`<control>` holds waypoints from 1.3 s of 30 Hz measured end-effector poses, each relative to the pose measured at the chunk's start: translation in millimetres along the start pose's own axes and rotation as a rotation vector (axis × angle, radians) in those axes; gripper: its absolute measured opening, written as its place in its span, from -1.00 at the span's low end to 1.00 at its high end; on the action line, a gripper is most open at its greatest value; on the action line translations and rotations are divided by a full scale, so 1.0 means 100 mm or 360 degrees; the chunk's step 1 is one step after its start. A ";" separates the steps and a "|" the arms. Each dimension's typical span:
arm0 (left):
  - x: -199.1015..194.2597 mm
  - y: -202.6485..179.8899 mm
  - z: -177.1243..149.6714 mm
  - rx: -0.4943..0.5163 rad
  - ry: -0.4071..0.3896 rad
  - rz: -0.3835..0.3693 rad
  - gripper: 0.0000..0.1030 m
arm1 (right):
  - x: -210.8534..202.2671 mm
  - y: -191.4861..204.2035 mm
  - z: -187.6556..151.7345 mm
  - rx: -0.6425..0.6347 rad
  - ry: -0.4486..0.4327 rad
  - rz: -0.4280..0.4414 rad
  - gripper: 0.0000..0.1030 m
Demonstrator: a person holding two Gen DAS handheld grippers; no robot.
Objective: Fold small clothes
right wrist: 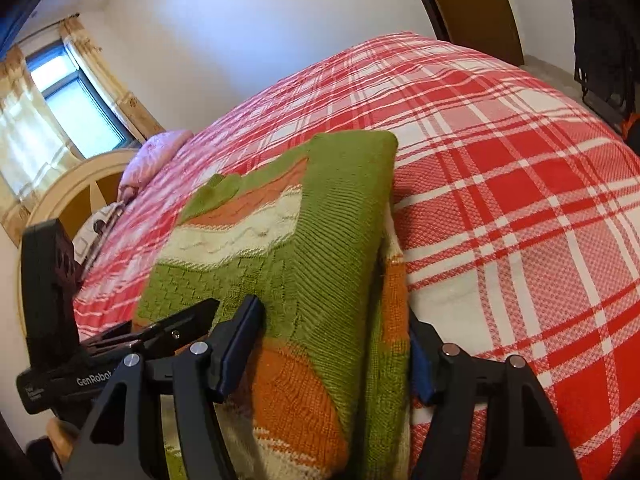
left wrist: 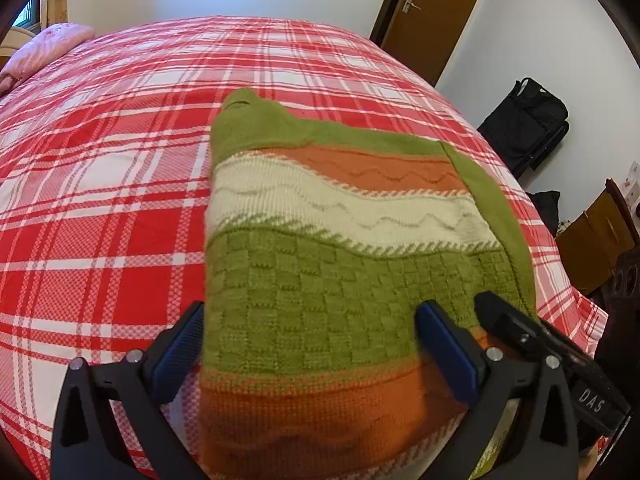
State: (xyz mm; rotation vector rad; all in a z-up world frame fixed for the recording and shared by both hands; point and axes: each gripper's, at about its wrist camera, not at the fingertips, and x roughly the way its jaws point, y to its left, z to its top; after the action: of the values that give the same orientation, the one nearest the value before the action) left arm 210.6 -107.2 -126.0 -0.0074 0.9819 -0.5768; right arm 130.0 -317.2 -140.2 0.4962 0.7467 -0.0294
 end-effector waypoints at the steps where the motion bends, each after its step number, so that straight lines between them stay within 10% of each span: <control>1: 0.01 0.01 0.01 0.0000 0.0002 -0.0003 1.00 | 0.00 0.00 0.00 -0.0005 -0.0003 0.0012 0.12; 8: -0.02 -0.03 0.01 0.0034 -0.0029 -0.0028 0.77 | -0.03 0.17 -0.06 -0.0131 -0.0039 -0.0041 -0.15; 13: -0.10 -0.13 0.02 0.0097 -0.0083 0.0014 0.22 | -0.03 0.19 -0.06 -0.0163 -0.0054 -0.0062 -0.17; 23: -0.06 -0.14 0.06 0.0061 -0.0068 0.0043 0.23 | 0.03 0.00 -0.02 0.0013 -0.0004 0.0071 -0.11; 30: -0.23 -0.14 0.06 0.0076 -0.0041 0.0071 -0.23 | -0.23 0.18 -0.11 0.0033 -0.0024 0.0096 -0.39; 39: -0.68 -0.05 -0.48 0.0144 0.0126 0.0031 -0.22 | -0.83 0.23 -0.92 0.0133 0.0144 0.0268 -0.39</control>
State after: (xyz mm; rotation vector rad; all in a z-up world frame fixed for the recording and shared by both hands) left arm 142.0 -68.3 -98.4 0.1064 1.0308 -0.6070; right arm 13.6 -268.7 -133.5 0.6418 0.7925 0.1201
